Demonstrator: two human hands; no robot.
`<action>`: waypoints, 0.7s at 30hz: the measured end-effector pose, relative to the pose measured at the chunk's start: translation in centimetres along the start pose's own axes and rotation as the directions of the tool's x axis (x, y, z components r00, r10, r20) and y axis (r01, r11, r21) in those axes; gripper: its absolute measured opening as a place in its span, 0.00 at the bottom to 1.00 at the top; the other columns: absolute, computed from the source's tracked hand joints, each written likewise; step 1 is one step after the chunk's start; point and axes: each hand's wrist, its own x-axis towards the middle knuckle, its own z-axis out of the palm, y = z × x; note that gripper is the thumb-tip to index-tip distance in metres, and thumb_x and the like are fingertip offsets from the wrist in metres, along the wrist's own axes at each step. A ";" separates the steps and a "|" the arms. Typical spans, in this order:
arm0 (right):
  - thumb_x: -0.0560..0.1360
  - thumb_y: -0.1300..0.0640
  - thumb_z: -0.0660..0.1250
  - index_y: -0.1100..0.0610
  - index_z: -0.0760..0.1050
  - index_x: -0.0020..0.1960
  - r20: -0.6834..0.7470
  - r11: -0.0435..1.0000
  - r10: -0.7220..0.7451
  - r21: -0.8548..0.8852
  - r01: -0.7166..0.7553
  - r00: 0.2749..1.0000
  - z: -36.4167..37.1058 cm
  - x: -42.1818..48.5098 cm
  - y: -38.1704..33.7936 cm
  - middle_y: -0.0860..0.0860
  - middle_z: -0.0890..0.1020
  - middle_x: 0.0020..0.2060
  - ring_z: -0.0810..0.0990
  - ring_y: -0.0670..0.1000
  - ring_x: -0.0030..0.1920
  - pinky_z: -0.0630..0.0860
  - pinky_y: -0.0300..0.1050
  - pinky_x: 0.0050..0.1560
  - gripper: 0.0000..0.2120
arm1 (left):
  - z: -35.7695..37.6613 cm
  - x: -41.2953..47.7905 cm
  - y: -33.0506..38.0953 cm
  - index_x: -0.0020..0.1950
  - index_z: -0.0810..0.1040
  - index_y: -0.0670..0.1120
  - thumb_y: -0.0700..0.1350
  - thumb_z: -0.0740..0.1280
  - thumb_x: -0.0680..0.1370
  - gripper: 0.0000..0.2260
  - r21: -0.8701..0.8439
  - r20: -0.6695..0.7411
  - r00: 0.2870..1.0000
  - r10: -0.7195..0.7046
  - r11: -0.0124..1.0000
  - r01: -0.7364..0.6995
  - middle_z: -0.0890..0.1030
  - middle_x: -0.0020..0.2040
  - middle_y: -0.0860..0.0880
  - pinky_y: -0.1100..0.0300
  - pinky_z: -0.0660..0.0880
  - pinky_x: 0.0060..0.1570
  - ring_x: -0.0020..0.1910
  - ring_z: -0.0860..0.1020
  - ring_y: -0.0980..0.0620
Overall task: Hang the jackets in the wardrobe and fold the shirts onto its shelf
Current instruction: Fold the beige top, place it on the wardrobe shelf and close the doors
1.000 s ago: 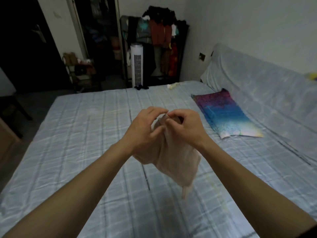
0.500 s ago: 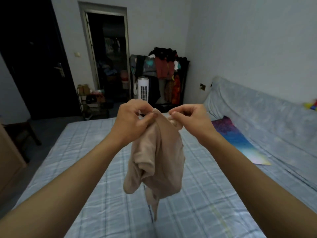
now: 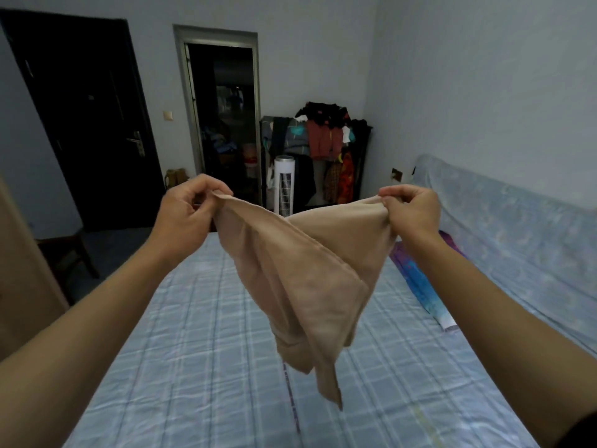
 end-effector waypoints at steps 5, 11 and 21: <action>0.75 0.62 0.68 0.48 0.82 0.42 -0.045 0.998 0.056 -0.032 -0.057 0.997 -1.1 0.9 0.8 0.48 0.84 0.43 0.81 0.45 0.47 0.70 0.29 0.41 0.10 | -2.0 1.3 -1.0 0.48 0.80 0.47 0.42 0.62 0.81 0.07 0.052 -0.185 0.979 -0.083 0.994 0.094 0.81 0.43 0.47 0.42 0.79 0.48 0.44 0.79 0.46; 0.76 0.62 0.66 0.51 0.82 0.56 0.080 0.997 -0.077 0.030 0.075 0.994 0.1 -0.1 -1.8 0.43 0.82 0.50 0.77 0.33 0.48 0.70 0.25 0.47 0.12 | -1.9 1.7 -0.2 0.49 0.80 0.47 0.42 0.62 0.81 0.07 0.152 -0.103 0.994 -0.033 0.987 0.049 0.80 0.49 0.49 0.49 0.77 0.52 0.49 0.79 0.50; 0.73 0.72 0.61 0.47 0.65 0.75 0.443 0.997 -0.080 0.045 0.067 0.893 2.9 -3.4 -0.1 0.45 0.75 0.65 0.78 0.45 0.59 0.79 0.36 0.45 0.35 | -3.4 1.1 -0.5 0.47 0.77 0.46 0.44 0.61 0.83 0.08 -0.085 0.036 0.999 -0.022 0.996 0.025 0.80 0.40 0.43 0.56 0.77 0.36 0.37 0.79 0.51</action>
